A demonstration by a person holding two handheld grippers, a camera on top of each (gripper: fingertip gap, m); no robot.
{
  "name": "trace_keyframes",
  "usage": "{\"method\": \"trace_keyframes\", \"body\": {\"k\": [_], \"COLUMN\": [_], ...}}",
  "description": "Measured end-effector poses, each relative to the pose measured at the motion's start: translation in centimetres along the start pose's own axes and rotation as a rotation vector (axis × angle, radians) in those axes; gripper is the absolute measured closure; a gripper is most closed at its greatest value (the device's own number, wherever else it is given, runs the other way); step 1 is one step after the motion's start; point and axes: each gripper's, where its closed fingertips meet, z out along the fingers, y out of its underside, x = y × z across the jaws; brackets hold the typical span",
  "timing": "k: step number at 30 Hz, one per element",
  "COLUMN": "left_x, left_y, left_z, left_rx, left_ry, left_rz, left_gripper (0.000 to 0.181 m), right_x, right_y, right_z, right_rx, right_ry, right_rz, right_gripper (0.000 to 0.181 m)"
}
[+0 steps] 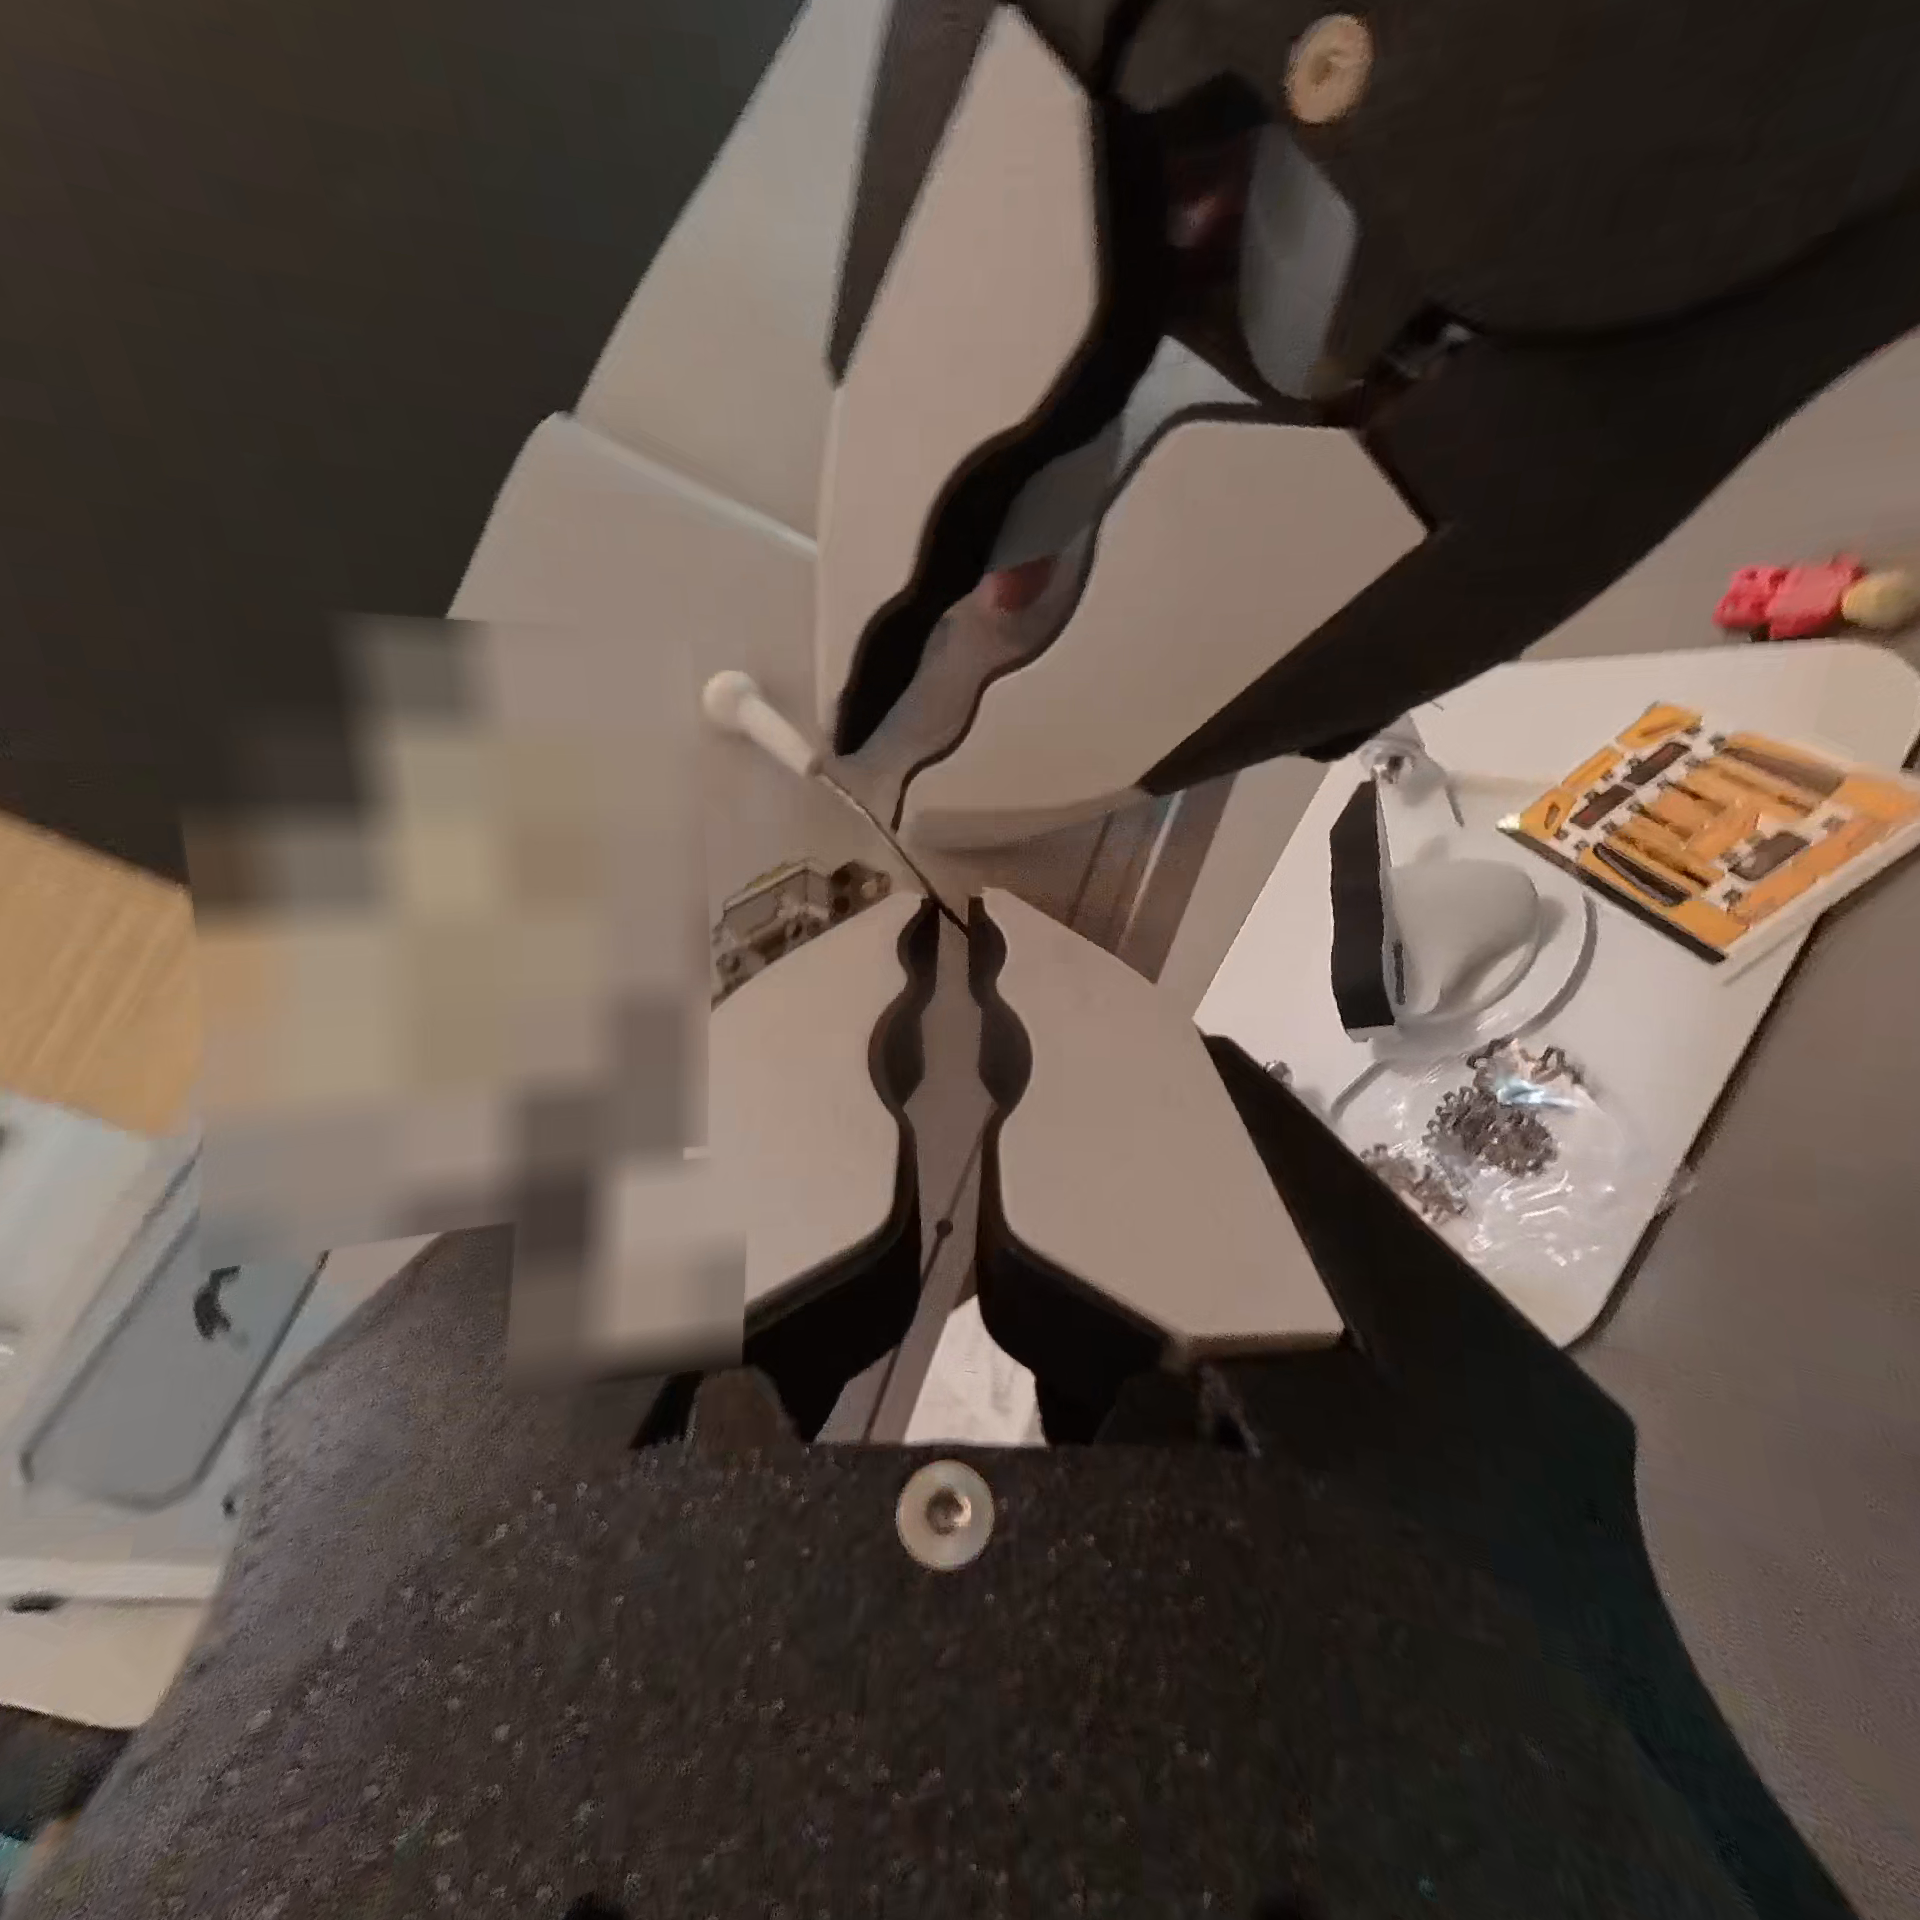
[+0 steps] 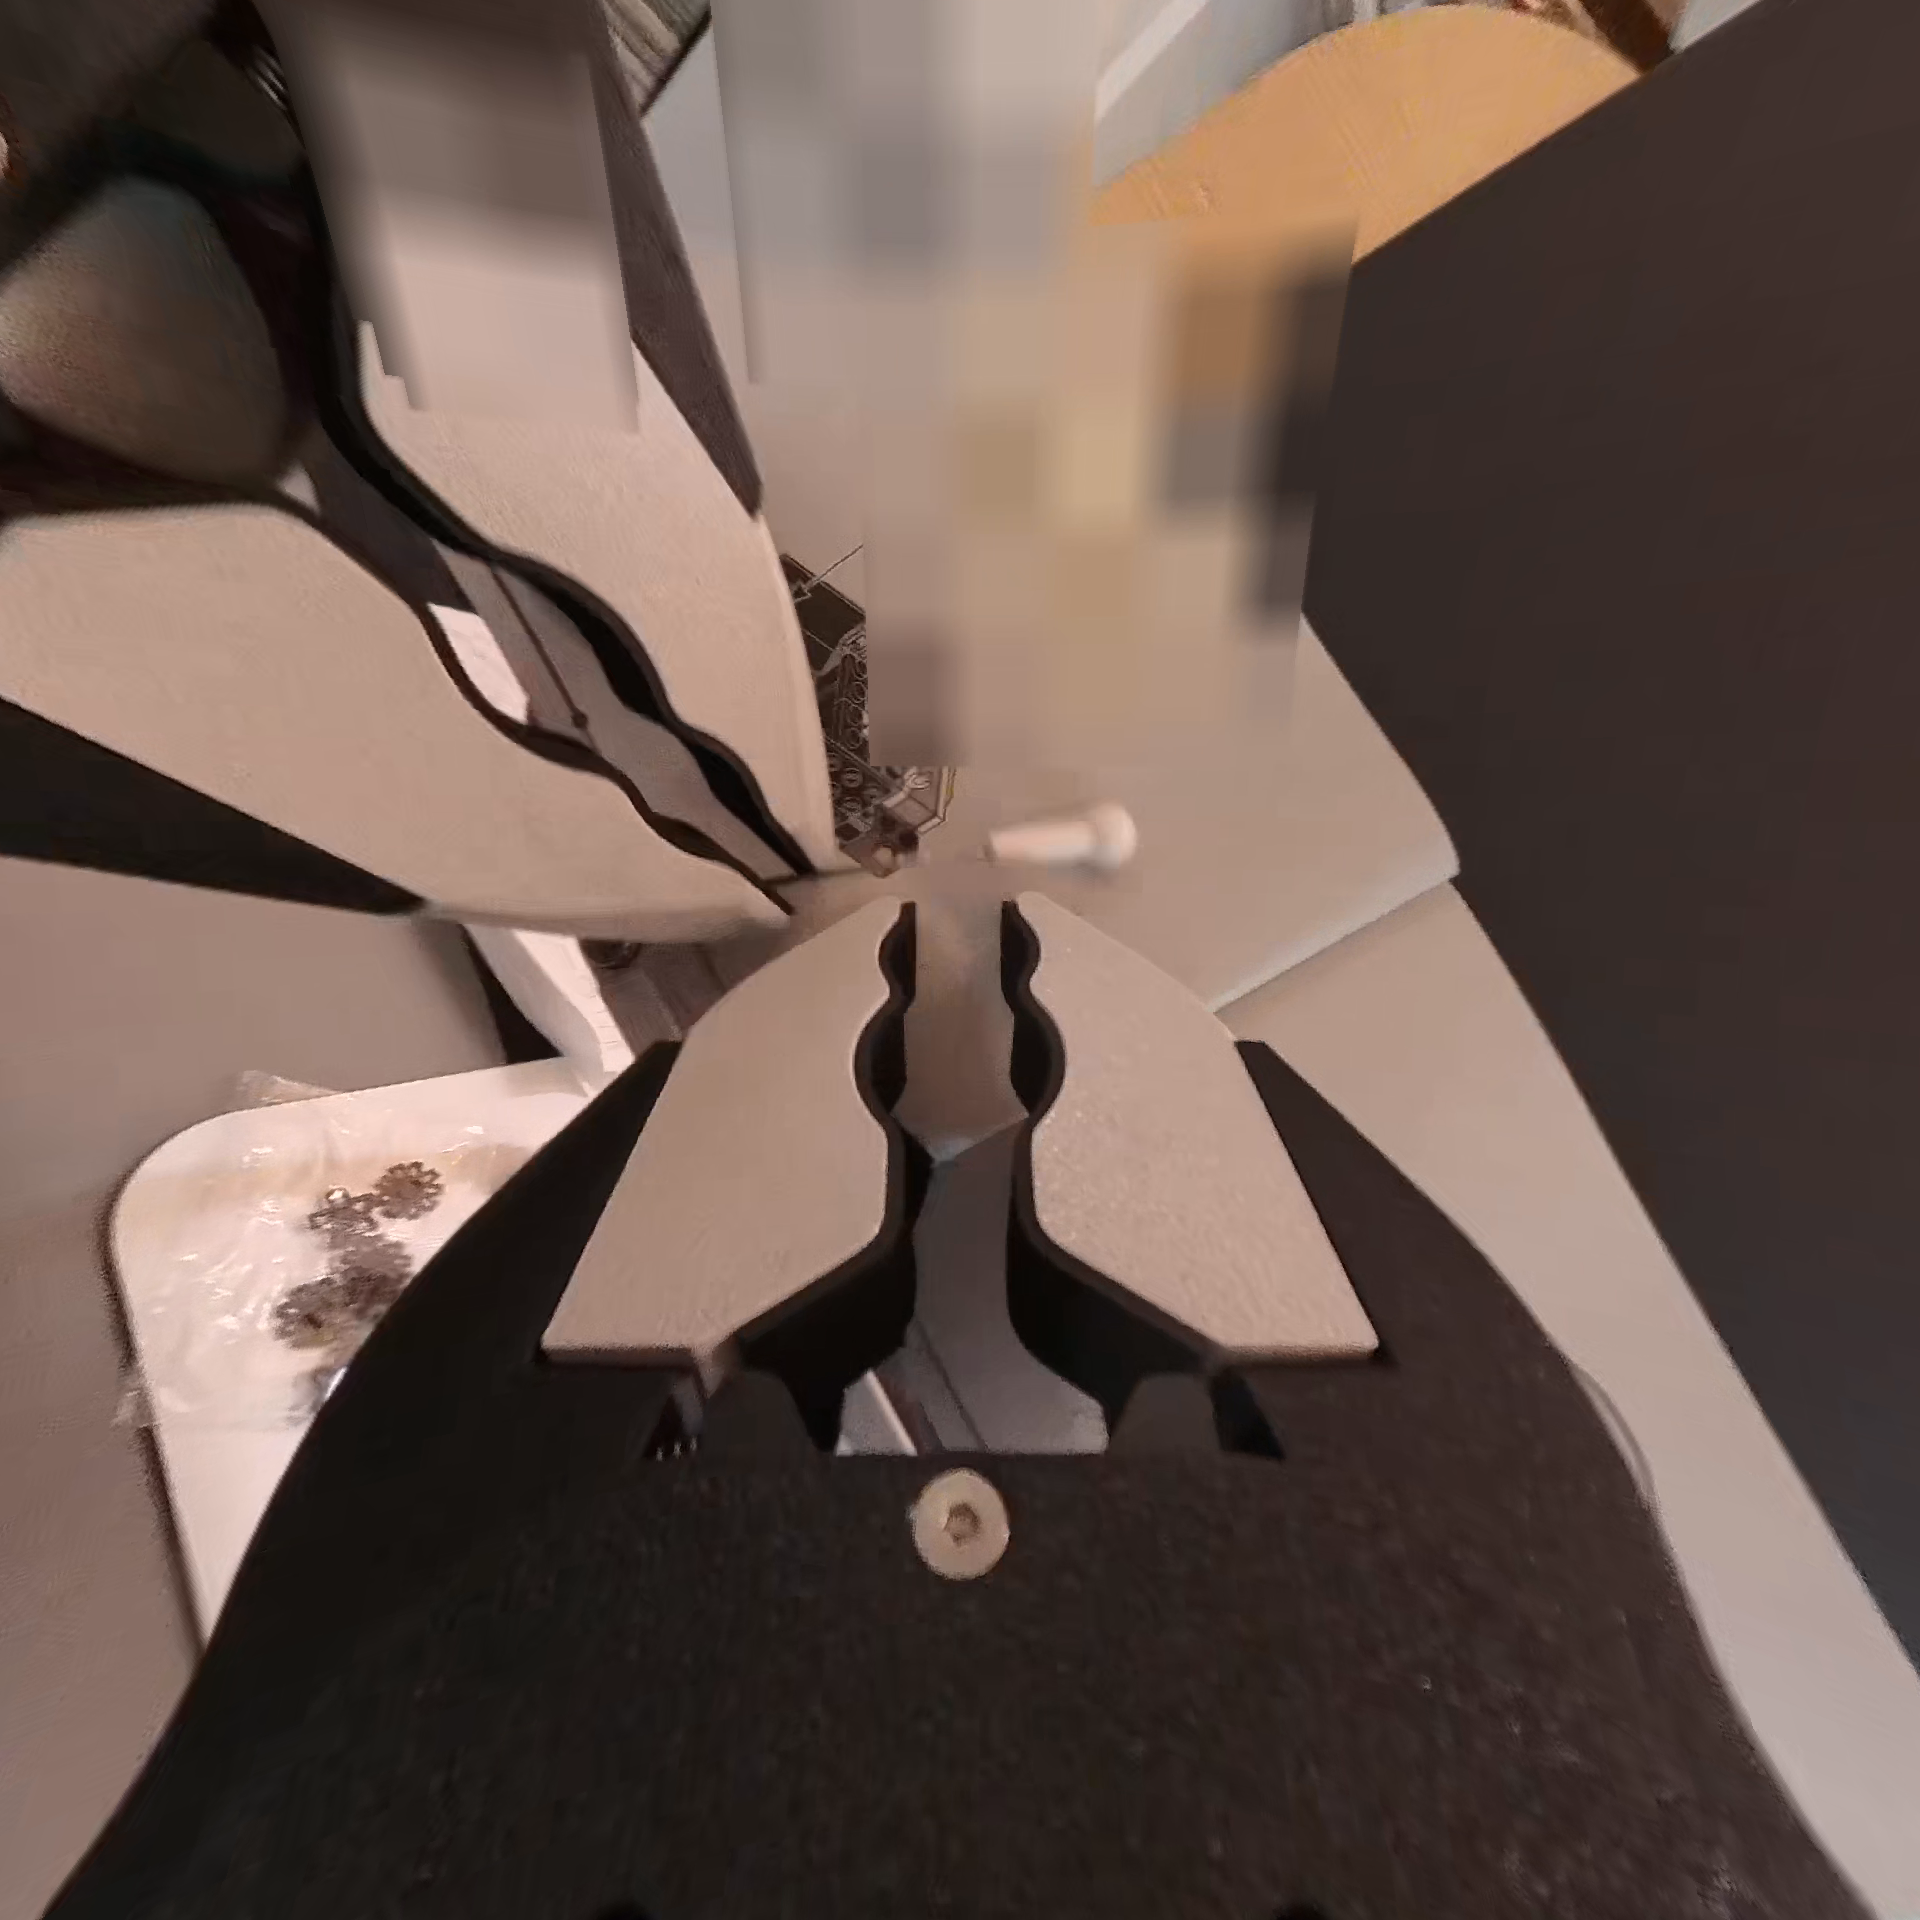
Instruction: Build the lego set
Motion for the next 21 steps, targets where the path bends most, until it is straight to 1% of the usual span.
{"method": "trace_keyframes", "body": {"k": [2,4,7,10,13,15,17,21], "left_x": [0.3,0.5,0.6,0.6,0.4,-0.2,-1.8,-5.6], "left_y": [-0.3,-0.4,-0.4,-0.4,-0.8,-1.2,-0.4,4.0], "left_z": [0.4,0.5,0.5,0.5,0.1,-1.0,-2.3,-4.1], "left_rx": [-0.02,-0.014,0.0,-0.001,0.026,0.055,0.04,-0.051], "left_ry": [0.016,0.044,0.083,0.087,0.075,0.048,-0.02,-0.162], "left_rz": [0.082,0.104,0.066,0.037,-0.01,-0.054,-0.123,-0.36], "left_gripper": [0.177,0.177,0.177,0.177,0.174,0.173,0.177,0.176], "right_x": [-0.2,-0.2,0.1,1.5,1.6,1.0,0.9,0.8], "right_y": [0.4,0.7,0.9,1.5,2.5,2.8,2.6,2.5], "right_z": [-0.3,-0.9,-2.1,-3.0,-2.5,-1.9,-1.7,-1.6], "right_rx": [-0.012,0.009,0.042,0.039,-0.005,-0.026,-0.032,-0.046], "right_ry": [-0.036,-0.055,-0.059,0.005,0.022,0.033,0.073,0.147], "right_rz": [0.035,0.072,0.126,0.162,0.148,0.105,0.059,0.006], "right_gripper": [0.165,0.165,0.166,0.167,0.168,0.17,0.17,0.169]}}
